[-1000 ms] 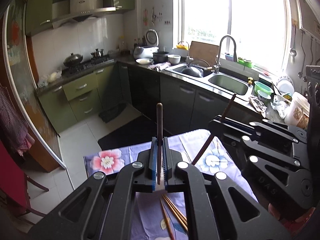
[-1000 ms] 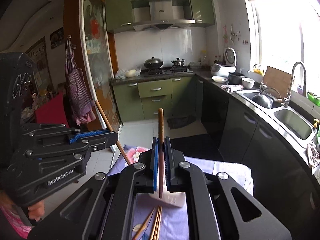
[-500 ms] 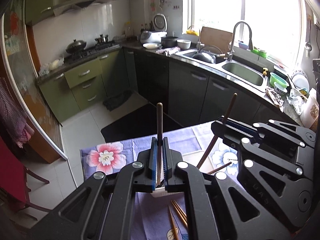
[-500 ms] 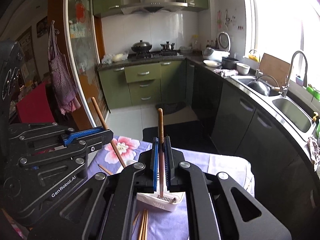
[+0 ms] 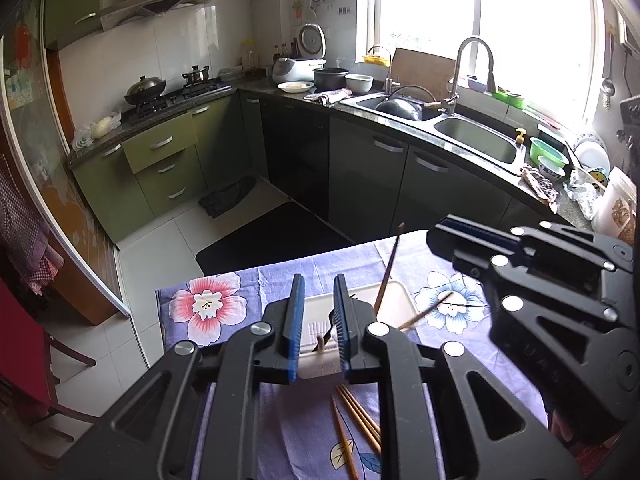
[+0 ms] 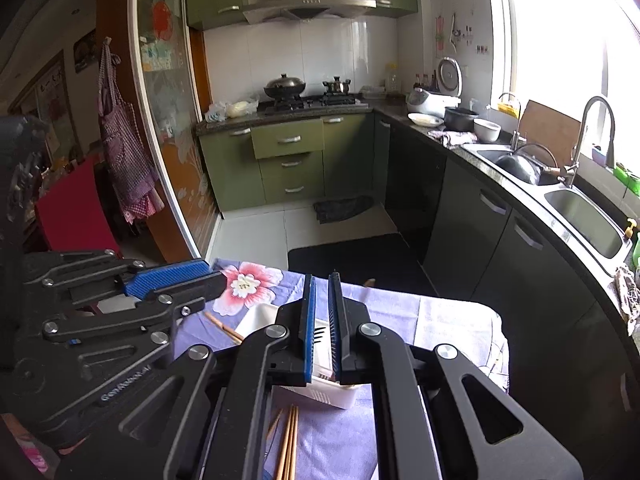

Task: Organize utensils
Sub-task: 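Open both grippers and move back down to the loose chopsticks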

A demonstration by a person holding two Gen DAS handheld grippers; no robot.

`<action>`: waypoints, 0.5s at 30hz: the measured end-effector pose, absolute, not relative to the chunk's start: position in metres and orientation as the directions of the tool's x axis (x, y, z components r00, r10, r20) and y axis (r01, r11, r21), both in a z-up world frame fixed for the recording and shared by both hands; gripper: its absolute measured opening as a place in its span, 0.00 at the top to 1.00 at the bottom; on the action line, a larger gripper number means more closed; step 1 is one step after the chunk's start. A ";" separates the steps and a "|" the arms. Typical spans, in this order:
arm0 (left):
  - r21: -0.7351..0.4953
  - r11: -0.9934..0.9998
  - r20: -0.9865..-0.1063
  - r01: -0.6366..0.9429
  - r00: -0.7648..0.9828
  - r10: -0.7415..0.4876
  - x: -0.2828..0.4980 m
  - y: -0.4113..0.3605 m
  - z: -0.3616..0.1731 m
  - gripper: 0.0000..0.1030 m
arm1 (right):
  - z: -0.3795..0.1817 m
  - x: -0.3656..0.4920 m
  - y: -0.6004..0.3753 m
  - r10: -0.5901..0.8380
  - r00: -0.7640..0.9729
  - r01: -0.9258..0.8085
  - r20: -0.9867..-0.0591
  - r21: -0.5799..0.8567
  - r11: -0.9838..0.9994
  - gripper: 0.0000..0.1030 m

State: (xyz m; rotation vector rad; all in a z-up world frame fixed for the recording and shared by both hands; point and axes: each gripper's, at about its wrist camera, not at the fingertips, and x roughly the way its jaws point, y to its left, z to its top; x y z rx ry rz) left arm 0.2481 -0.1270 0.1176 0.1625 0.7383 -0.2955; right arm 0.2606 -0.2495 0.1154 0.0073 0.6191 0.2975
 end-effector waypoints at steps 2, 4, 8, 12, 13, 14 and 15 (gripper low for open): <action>0.044 0.944 -0.675 0.327 0.706 -0.213 0.236 -0.126 0.122 0.84 | 0.128 0.240 -0.252 0.295 0.789 -0.290 -0.539 0.097 0.952 0.87; 0.046 0.943 -0.676 0.330 0.706 -0.214 0.226 -0.125 0.122 0.83 | 0.137 0.220 -0.254 0.312 0.797 -0.309 -0.516 0.095 0.946 0.87; 0.030 0.941 -0.703 0.338 0.676 -0.221 0.204 -0.116 0.100 0.81 | 0.128 0.181 -0.263 0.342 0.792 -0.336 -0.506 0.107 0.936 0.86; 0.001 0.940 -0.764 0.340 0.607 -0.219 0.190 -0.108 0.052 0.80 | 0.077 0.156 -0.270 0.346 0.743 -0.341 -0.572 0.121 0.932 0.80; -0.012 0.940 -0.787 0.341 0.577 -0.220 0.188 -0.107 0.035 0.80 | 0.057 0.154 -0.272 0.343 0.723 -0.338 -0.600 0.126 0.933 0.80; -0.026 0.940 -0.806 0.340 0.549 -0.221 0.188 -0.105 0.018 0.80 | 0.042 0.154 -0.273 0.339 0.705 -0.335 -0.623 0.129 0.933 0.80; -0.039 0.943 -0.822 0.330 0.526 -0.218 0.189 -0.103 0.002 0.80 | 0.021 0.155 -0.274 0.330 0.679 -0.328 -0.655 0.132 0.936 0.80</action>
